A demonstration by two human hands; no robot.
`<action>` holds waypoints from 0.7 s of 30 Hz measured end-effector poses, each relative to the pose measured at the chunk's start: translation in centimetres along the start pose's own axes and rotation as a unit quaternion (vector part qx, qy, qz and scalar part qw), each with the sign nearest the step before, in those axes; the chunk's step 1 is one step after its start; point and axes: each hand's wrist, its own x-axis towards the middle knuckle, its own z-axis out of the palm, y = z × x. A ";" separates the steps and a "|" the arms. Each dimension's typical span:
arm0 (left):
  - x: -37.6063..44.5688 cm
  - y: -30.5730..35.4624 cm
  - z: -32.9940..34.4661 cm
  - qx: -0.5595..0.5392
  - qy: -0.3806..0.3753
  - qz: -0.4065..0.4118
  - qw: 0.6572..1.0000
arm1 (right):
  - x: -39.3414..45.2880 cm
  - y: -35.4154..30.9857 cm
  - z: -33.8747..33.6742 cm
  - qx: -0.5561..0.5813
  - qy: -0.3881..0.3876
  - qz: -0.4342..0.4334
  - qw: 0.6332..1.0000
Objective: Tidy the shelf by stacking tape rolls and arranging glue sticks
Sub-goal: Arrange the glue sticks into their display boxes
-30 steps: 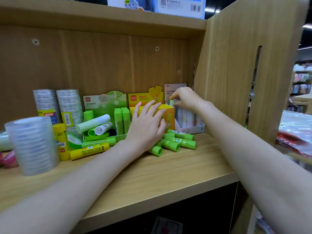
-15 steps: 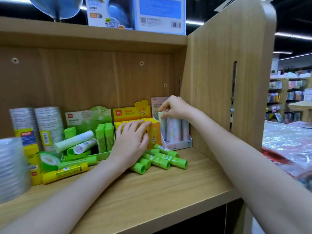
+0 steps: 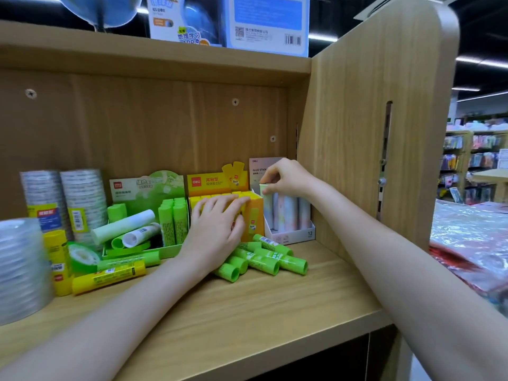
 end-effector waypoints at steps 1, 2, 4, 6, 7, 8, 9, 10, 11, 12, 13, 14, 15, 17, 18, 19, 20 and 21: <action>0.0 0.0 0.0 -0.001 0.000 0.000 1.000 | 0.0 0.0 0.0 0.007 0.006 0.002 1.000; -0.1 -0.1 0.0 -0.001 0.001 0.000 1.000 | -0.1 -0.1 0.1 0.012 0.014 0.003 1.000; -0.1 -0.1 -0.1 -0.001 0.003 0.001 1.000 | -0.2 -0.1 0.2 0.017 0.024 0.004 1.000; -0.1 -0.1 -0.1 -0.002 -0.001 0.000 1.000 | -0.3 -0.1 0.2 0.013 0.021 0.006 1.000; -0.1 -0.1 -0.1 -0.001 -0.003 0.001 1.000 | -0.4 -0.1 0.2 0.005 0.012 0.006 1.000; -0.1 -0.1 -0.1 0.001 -0.005 0.001 1.000 | -0.3 -0.2 0.1 -0.008 0.001 0.006 1.000; -0.1 -0.1 -0.1 0.002 -0.006 0.000 1.000 | -0.2 -0.4 0.0 -0.028 -0.008 0.007 1.000; -0.1 -0.1 -0.1 0.002 -0.008 0.000 1.000 | -0.2 -0.6 0.0 -0.057 -0.012 0.006 0.998; -0.1 -0.1 -0.1 0.002 -0.008 -0.001 1.000 | -0.2 -0.9 0.0 -0.091 -0.012 0.006 0.996; -0.1 -0.1 -0.1 0.002 -0.008 -0.001 1.000 | -0.2 -1.2 0.0 -0.121 -0.010 0.008 0.993; -0.1 0.0 -0.1 0.003 -0.008 -0.002 1.000 | -0.3 -1.3 0.2 -0.141 -0.006 0.009 0.990; -0.1 0.0 -0.1 0.003 -0.010 -0.002 1.000 | -0.3 -1.3 0.3 -0.155 -0.003 0.010 0.988; -0.1 0.0 -0.2 0.003 -0.010 -0.003 1.000 | -0.4 -1.2 0.5 -0.160 -0.004 0.009 0.987; -0.1 0.1 -0.2 0.000 -0.009 -0.004 1.000 | -0.4 -0.7 0.4 -0.136 -0.014 0.012 0.991; -0.1 0.1 -0.2 -0.001 -0.009 -0.005 1.000 | -0.4 -0.6 0.2 -0.122 -0.022 0.012 0.992; -0.1 0.1 -0.2 -0.002 -0.009 -0.007 1.000 | -0.4 -0.6 -0.1 -0.123 -0.031 0.012 0.992; -0.1 0.1 -0.1 -0.003 -0.008 -0.008 1.000 | -0.4 -0.7 -0.4 -0.129 -0.037 0.013 0.991; -0.1 0.1 -0.1 -0.005 -0.006 -0.009 1.000 | -0.5 -0.8 -0.5 -0.128 -0.036 0.014 0.991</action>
